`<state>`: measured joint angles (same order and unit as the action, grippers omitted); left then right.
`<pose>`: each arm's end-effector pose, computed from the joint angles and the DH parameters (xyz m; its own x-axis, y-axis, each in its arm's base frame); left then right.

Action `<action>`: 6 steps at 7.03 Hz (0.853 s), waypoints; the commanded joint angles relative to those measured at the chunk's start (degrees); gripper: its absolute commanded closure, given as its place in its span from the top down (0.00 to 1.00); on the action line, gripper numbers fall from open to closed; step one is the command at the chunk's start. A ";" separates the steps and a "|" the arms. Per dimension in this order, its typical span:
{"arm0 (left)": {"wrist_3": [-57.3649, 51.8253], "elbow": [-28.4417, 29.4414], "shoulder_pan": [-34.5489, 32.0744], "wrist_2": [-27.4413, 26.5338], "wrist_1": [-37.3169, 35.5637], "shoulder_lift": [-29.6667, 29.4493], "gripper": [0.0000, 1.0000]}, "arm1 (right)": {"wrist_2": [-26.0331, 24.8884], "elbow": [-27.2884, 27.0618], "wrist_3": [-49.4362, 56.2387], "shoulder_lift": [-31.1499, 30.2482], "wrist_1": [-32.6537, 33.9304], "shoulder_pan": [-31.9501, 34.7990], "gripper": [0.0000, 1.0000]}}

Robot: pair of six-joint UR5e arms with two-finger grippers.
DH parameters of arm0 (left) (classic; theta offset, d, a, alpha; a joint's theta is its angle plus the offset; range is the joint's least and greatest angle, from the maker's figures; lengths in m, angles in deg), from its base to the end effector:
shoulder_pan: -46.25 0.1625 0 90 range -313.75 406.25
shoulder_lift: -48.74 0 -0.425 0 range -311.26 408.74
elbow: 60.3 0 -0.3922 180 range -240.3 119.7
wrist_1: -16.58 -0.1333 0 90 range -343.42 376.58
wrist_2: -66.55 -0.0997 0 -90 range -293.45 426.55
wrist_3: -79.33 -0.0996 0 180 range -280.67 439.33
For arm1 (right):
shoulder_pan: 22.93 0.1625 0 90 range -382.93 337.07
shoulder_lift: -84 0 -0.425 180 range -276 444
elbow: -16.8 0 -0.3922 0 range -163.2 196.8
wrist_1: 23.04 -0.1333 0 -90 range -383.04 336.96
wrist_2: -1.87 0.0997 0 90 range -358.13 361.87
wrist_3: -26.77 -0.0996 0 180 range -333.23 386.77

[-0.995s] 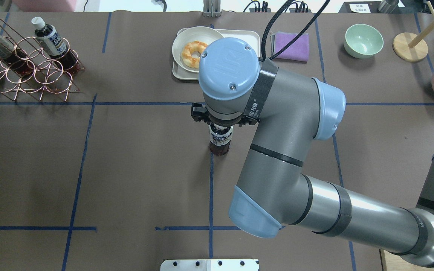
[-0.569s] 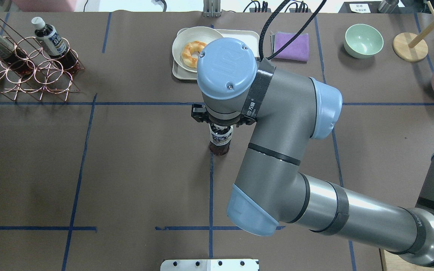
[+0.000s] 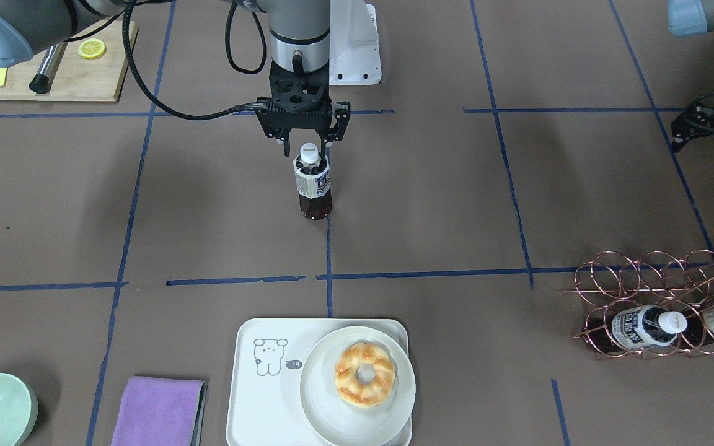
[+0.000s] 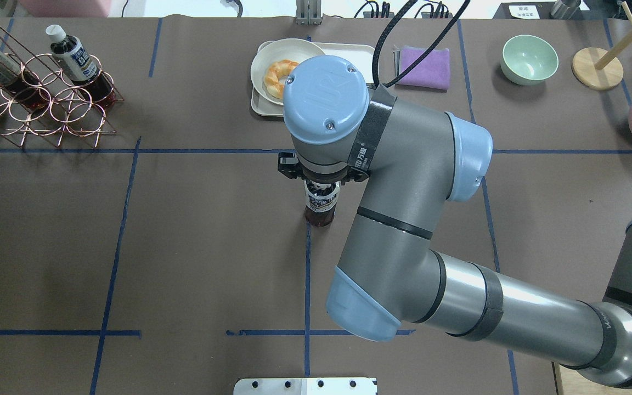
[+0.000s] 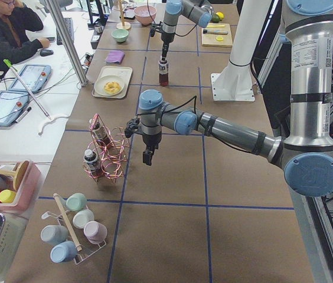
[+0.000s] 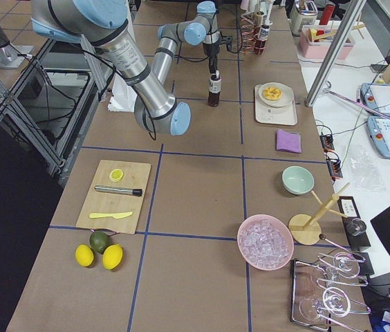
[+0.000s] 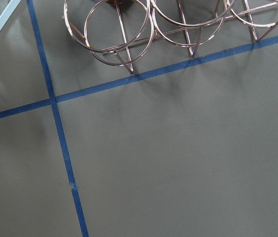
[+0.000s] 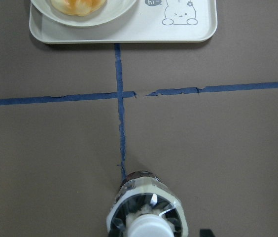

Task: Place tea on tray
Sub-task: 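Lower the right gripper over the tea bottle and grasp its cap, then lift the tea bottle with the right gripper and carry it toward the tray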

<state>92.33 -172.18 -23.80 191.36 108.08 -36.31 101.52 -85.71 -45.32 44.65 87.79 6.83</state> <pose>0.0847 -0.4575 0.5178 0.7648 0.2377 -0.5988 -0.1556 0.9701 0.1862 -0.5025 -0.4217 0.0875 0.7310 0.0688 0.6789 -0.1750 0.9805 0.0892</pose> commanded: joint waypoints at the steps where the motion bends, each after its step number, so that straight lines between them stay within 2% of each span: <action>1: 0.00 0.52 0.00 0.00 0.00 -0.28 1.00 | 0.10 1.17 0.02 1.21 0.00 0.04 0.62; 6: 0.00 0.87 0.00 0.00 0.00 -0.55 1.00 | 0.27 1.17 0.38 0.68 0.08 0.04 0.61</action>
<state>92.33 -171.37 -23.80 191.36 108.02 -36.81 101.76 -84.50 -45.08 45.45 87.88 6.86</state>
